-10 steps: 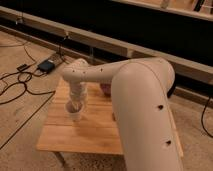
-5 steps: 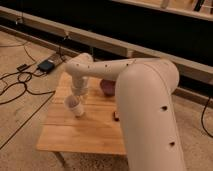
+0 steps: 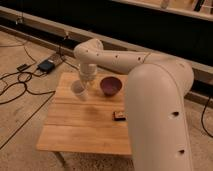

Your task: Place the ceramic cup in the ceramic bowl

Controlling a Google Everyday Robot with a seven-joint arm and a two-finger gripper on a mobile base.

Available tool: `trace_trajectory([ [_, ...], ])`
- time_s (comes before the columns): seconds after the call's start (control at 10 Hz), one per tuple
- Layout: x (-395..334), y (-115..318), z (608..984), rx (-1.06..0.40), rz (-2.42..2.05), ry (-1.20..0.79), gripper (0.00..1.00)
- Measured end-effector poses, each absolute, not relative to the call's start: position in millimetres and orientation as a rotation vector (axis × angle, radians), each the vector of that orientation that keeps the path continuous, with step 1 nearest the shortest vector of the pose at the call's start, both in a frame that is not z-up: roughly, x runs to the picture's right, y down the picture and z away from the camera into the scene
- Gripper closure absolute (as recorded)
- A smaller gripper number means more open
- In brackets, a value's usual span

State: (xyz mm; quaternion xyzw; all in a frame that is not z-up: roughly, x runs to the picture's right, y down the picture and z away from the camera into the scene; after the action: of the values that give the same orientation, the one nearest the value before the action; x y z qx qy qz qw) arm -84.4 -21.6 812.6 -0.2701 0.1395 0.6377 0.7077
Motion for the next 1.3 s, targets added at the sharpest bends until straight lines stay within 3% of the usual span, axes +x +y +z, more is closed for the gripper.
trace_trajectory([
  [0.6, 0.6, -77.8, 814.1, -0.507, 1.604, 0.281, 1.0],
  [1.3, 62.4, -72.8, 845.0, -0.532, 1.723, 0.291, 1.0],
])
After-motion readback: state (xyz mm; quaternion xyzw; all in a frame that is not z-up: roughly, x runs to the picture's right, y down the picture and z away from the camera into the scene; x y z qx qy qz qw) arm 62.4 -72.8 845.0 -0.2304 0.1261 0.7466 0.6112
